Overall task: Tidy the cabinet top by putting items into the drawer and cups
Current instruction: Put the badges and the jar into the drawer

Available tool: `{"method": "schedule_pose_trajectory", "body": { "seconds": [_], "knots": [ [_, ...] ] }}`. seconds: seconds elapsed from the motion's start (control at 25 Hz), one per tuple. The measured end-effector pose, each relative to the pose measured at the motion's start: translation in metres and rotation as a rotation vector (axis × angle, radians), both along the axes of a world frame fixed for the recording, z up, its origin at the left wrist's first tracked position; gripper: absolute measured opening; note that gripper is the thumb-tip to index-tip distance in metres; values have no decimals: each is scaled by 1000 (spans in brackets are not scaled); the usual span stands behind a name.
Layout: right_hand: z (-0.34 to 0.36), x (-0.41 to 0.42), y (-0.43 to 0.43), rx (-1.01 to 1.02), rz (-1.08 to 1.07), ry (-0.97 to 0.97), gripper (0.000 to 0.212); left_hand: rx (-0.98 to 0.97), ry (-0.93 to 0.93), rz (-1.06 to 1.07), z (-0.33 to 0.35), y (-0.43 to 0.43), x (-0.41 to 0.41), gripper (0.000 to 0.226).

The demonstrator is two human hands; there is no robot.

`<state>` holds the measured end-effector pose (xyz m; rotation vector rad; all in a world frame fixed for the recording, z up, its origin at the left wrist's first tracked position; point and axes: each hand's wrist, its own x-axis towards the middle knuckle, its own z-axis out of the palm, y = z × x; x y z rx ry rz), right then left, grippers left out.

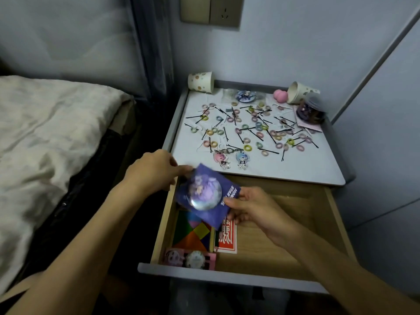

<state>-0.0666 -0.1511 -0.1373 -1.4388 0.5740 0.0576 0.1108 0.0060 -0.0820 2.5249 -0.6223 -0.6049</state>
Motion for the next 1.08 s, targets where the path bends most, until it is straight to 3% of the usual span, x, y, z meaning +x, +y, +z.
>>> {"method": "schedule_pose_trajectory", "body": {
  "seconds": [0.08, 0.16, 0.36, 0.64, 0.76, 0.88, 0.96, 1.08],
  "knots": [
    [-16, -4, -8, -104, 87, 125, 15, 272, -238, -36, -10, -3, -2, 51],
    [-32, -1, -8, -157, 128, 204, 16, 356, -257, -77, -21, -10, -9, 44],
    [-55, 22, 4, -193, 222, 255, 18, 353, -147, -155, -53, -23, -5, 40],
    [-75, 36, 16, -329, 251, 296, 3, 290, -273, -145, -75, -24, -6, 38],
    [-79, 37, 22, -439, 226, 282, 18, 286, -264, -141, -73, -25, -5, 34],
    [-92, 36, 26, -620, 197, 241, 15, 292, -264, -154, -69, -27, -9, 31],
    [-98, 37, 26, -720, 180, 238, 30, 297, -264, -162, -66, -27, -12, 30],
    [-96, 37, 25, -746, 190, 214, 42, 296, -247, -149, -66, -27, -11, 32]
  ]
}}
